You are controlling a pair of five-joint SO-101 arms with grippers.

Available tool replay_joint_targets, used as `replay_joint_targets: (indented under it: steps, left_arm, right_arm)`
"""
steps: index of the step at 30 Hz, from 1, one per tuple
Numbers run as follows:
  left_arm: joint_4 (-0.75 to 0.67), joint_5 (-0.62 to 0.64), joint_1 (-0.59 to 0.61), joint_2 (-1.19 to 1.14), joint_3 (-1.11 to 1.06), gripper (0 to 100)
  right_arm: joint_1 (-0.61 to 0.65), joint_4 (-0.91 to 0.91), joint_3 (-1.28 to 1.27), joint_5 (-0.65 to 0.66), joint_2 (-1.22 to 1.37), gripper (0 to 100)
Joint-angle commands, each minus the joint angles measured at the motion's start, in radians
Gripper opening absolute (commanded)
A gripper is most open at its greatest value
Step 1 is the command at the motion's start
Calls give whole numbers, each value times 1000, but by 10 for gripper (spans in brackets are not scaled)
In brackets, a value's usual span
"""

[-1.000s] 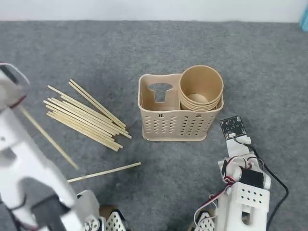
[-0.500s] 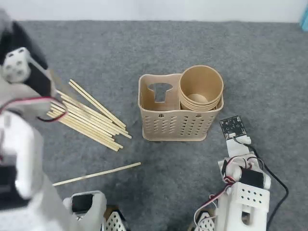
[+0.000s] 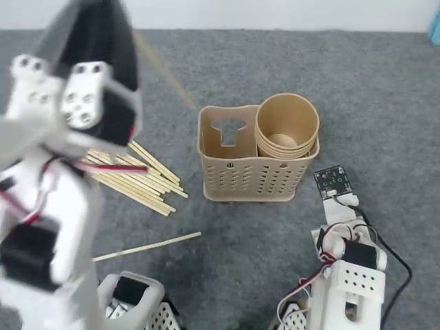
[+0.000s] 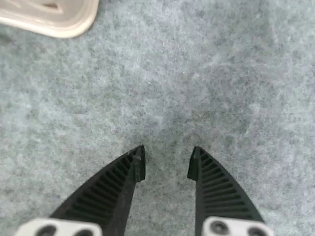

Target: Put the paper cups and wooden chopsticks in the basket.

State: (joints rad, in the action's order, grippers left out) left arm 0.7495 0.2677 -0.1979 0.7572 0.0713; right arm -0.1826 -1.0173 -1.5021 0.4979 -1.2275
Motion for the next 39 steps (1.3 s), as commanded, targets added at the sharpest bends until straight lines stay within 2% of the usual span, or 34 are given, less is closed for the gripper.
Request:
replay_joint_targets:
  steps: [1, 7, 13, 21, 28, 31, 34, 39]
  left_arm:
    - [-150, -9, -44, 8, -102, 11]
    - [-232, -9, -71, 25, -352, 11]
    - [-486, -9, -72, 129, -711, 11]
    - [-649, -9, -83, 216, -1075, 11]
    - [-652, -9, -213, 226, -1228, 12]
    - [-632, -9, -230, 221, -1245, 20]
    - [-559, -9, -227, 227, -1222, 110]
    - [-324, -9, -161, 229, -1086, 307]
  right_arm:
    - [-2, 15, 9, 14, -19, 162]
    - [-2, 15, 9, 14, -19, 162]
    - [-2, 15, 11, 15, -19, 162]
    - [1, 16, 11, 15, -19, 162]
    - [-1, 16, 11, 15, -19, 162]
    - [-1, 16, 11, 15, -19, 162]
    - [-1, 15, 11, 15, -19, 162]
    - [-1, 15, 11, 15, -19, 162]
